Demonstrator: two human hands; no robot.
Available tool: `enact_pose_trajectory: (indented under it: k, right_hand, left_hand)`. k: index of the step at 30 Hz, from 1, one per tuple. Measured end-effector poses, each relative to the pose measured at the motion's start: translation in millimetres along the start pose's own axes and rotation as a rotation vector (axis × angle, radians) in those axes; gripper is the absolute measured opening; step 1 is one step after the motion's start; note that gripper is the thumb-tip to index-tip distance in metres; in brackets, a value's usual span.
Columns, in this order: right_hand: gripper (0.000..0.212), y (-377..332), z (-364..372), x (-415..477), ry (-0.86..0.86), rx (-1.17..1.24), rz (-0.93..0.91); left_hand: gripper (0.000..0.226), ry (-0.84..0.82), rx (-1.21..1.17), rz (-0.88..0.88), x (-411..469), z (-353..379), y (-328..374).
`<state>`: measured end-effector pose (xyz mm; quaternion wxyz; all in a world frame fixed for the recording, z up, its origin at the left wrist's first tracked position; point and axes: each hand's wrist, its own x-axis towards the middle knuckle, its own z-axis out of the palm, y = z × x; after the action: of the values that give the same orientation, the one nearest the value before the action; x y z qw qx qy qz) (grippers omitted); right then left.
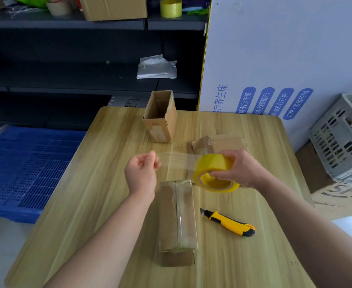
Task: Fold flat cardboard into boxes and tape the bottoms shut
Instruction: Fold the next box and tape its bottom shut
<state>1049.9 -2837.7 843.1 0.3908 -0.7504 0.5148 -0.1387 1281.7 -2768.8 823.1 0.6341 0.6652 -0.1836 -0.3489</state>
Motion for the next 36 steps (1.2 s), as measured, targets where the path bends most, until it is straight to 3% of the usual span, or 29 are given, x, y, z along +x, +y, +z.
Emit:
enact_pose_trajectory:
  k: [7, 17, 30, 36]
  right_hand:
    - [0.067, 13, 7, 13, -0.074, -0.130, 0.086]
    - [0.051, 28, 31, 33, -0.137, -0.299, 0.067]
    - [0.062, 53, 52, 40, -0.201, -0.298, 0.110]
    - [0.068, 74, 82, 21, -0.120, -0.185, 0.207]
  left_hand:
    - [0.018, 0.093, 0.301, -0.082, 5, -12, -49]
    - [0.017, 0.165, 0.277, -0.221, 16, -14, -92]
    - [0.021, 0.117, 0.431, -0.299, 16, -13, -109]
    - [0.029, 0.045, 0.586, -0.265, 9, -12, -115]
